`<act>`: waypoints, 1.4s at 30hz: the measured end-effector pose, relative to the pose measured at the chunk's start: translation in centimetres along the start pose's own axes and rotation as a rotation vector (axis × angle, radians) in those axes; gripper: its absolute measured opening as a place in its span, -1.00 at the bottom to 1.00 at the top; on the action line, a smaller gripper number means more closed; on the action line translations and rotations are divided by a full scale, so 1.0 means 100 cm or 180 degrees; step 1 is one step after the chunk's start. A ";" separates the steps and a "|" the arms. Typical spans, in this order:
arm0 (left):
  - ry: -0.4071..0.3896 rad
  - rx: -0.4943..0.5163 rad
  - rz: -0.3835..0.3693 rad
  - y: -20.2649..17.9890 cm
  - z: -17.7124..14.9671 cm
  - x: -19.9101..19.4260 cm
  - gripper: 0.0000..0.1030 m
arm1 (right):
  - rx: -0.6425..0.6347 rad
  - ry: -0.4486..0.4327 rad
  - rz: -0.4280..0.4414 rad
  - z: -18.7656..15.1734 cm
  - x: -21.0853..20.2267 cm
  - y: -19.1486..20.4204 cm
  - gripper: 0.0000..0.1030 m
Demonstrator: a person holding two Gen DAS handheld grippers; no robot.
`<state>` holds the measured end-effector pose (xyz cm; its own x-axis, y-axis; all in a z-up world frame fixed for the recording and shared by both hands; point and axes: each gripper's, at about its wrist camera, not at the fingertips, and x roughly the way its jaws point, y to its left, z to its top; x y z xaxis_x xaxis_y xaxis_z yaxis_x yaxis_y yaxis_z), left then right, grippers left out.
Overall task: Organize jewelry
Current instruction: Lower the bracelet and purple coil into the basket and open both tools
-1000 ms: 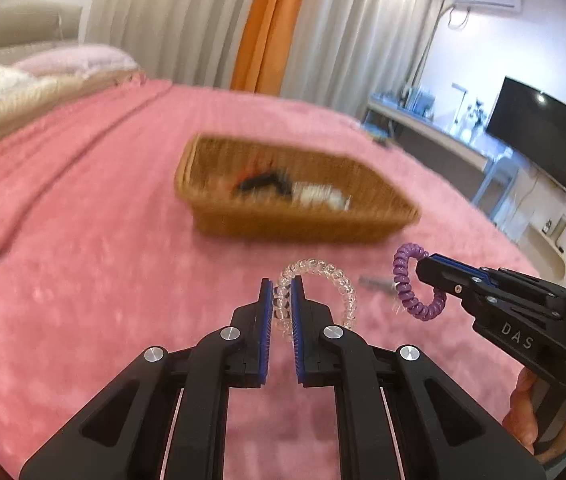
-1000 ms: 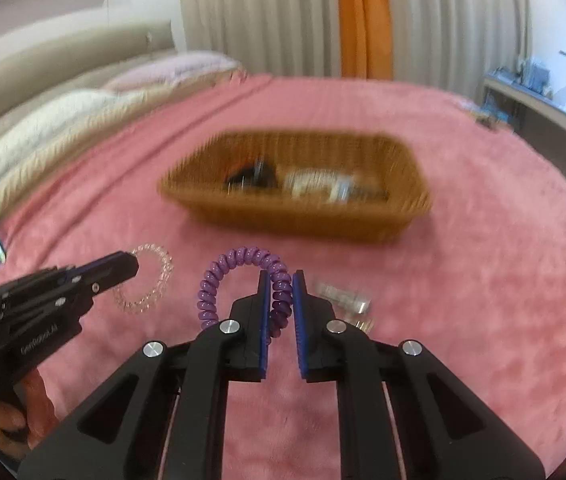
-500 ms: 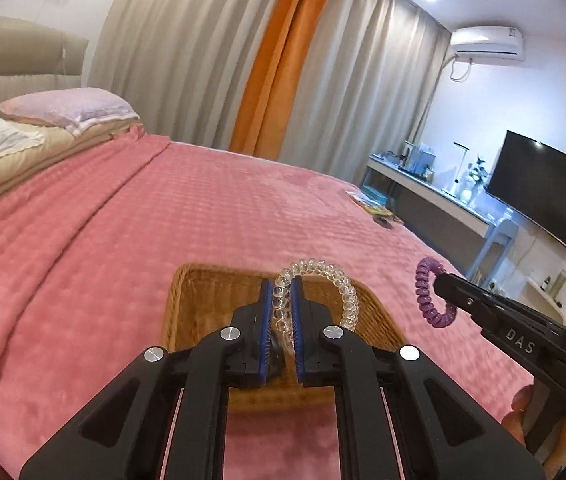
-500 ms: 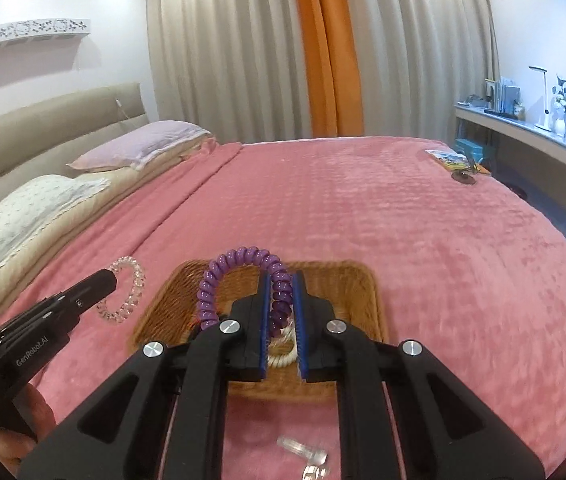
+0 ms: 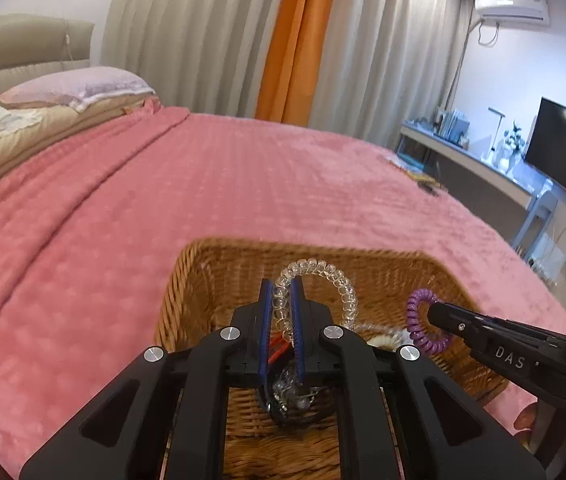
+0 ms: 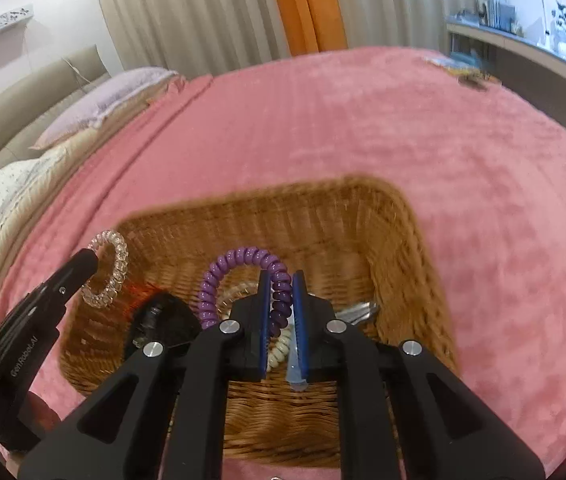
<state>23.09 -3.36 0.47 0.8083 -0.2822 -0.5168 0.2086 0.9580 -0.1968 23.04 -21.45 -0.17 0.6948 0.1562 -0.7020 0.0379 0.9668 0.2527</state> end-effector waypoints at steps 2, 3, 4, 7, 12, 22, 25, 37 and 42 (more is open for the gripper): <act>0.0065 -0.0023 -0.0033 0.002 -0.002 0.006 -0.86 | 0.0015 0.0042 -0.0017 -0.004 0.008 -0.002 -0.82; 0.0078 -0.0019 -0.0037 0.002 -0.003 0.007 -0.86 | 0.0013 0.0057 -0.0021 -0.005 0.010 -0.002 -0.82; 0.0088 -0.0005 -0.0030 0.001 -0.004 0.008 -0.85 | 0.0006 0.0070 -0.0025 -0.006 0.011 -0.002 -0.82; 0.0111 0.0022 -0.0040 0.001 -0.006 0.009 -0.84 | 0.0003 0.0124 -0.0038 -0.008 0.015 -0.001 -0.82; -0.0003 0.0079 -0.0058 -0.004 -0.005 -0.006 -0.36 | 0.0128 0.0192 0.0096 -0.007 0.010 -0.007 -0.71; -0.0355 0.0129 -0.0359 -0.018 -0.005 -0.107 -0.04 | -0.0091 -0.0220 0.0308 -0.018 -0.092 -0.001 -0.01; -0.0454 0.0183 -0.0361 -0.021 -0.013 -0.138 0.11 | -0.0135 -0.0325 0.0266 -0.034 -0.122 -0.005 -0.01; -0.0118 0.0030 -0.0409 0.012 -0.097 -0.152 0.34 | -0.0217 0.0119 0.0100 -0.108 -0.081 -0.033 -0.20; 0.0042 0.0049 -0.0395 0.017 -0.110 -0.128 0.32 | -0.0256 0.0293 0.0148 -0.116 -0.063 -0.034 -0.24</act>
<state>7.03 1.27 -2.42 0.7683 -0.3992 -0.5003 0.3151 0.9163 -0.2471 10.20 -23.35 -4.39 0.6254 0.2156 -0.7499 -0.0532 0.9706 0.2347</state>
